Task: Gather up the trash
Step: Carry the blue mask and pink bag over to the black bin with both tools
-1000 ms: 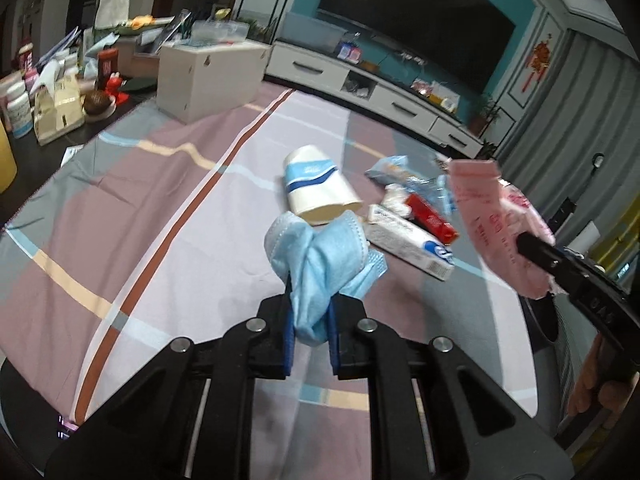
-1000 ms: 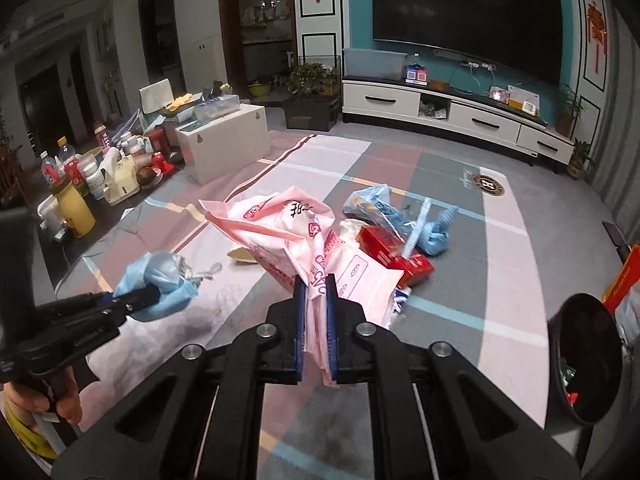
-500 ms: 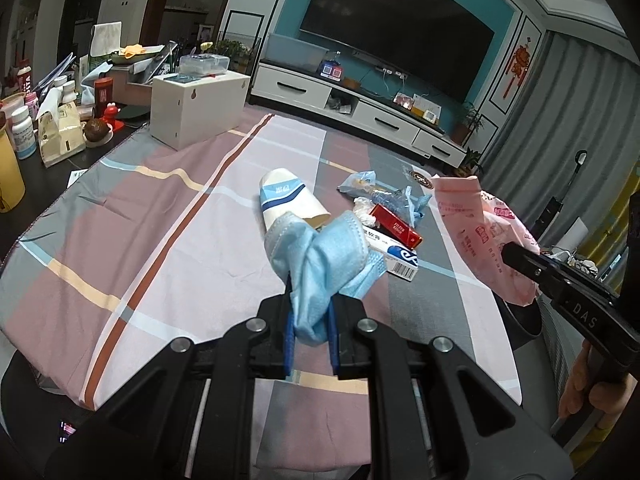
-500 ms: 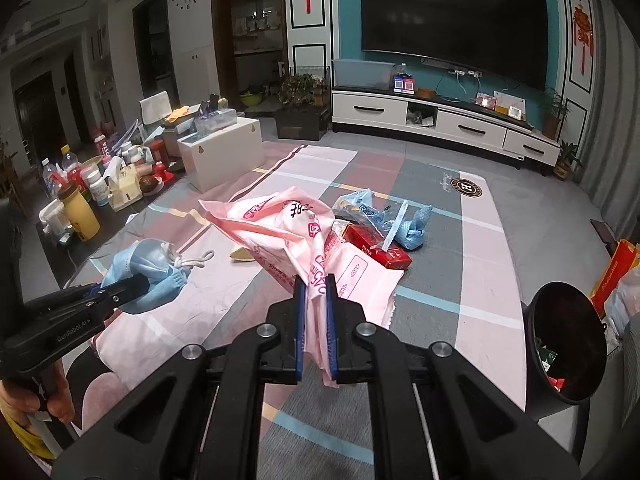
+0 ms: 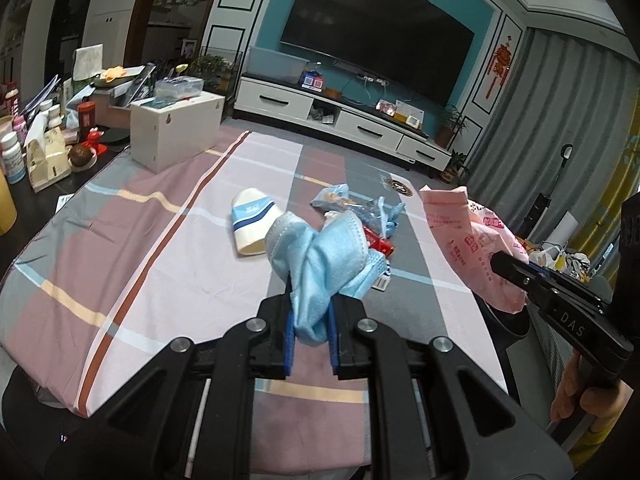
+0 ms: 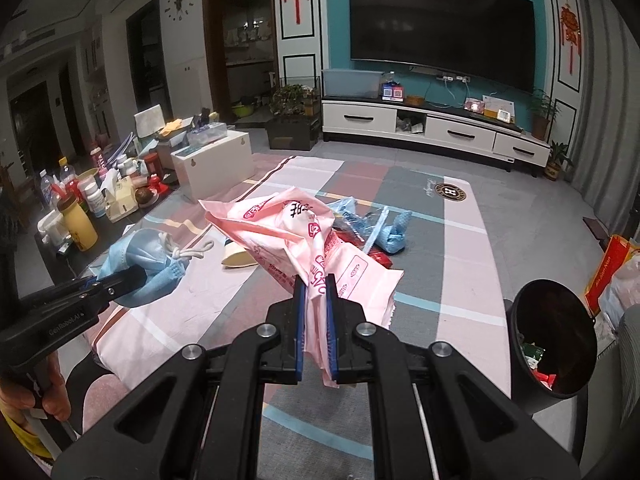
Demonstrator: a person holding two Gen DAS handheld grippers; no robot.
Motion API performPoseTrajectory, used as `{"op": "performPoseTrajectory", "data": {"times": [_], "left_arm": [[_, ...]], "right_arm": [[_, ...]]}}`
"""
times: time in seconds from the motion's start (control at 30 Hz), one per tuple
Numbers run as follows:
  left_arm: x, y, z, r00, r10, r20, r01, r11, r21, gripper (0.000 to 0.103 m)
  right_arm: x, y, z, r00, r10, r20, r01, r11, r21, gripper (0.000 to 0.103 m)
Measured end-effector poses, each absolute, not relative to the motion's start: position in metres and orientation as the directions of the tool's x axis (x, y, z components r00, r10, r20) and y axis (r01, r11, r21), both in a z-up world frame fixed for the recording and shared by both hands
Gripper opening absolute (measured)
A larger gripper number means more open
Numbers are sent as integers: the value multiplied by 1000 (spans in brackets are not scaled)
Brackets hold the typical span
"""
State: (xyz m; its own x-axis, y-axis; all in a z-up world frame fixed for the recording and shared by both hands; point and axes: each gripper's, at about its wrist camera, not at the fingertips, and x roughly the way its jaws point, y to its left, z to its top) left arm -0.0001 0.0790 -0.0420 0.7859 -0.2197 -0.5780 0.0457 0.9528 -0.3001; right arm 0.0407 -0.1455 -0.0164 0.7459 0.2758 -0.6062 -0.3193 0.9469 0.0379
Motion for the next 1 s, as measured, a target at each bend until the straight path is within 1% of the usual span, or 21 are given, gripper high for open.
{"op": "performPoseTrajectory", "data": {"times": [0.37, 0.6, 0.83, 1.0], "left_arm": [[9, 43, -29, 785, -248, -568, 117, 959, -257, 14], [20, 6, -23, 770, -276, -575, 182, 959, -217, 14], [36, -36, -21, 740, -347, -576, 274, 938, -213, 14], [52, -79, -25, 685, -415, -599, 361, 907, -215, 14]], "right_arm": [[36, -186, -13, 777, 245, -579, -252, 965, 70, 10], [29, -225, -15, 802, 217, -556, -187, 976, 111, 10], [17, -279, -23, 828, 160, -537, -87, 983, 159, 10], [12, -325, -34, 838, 108, -535, 3, 979, 202, 10]]}}
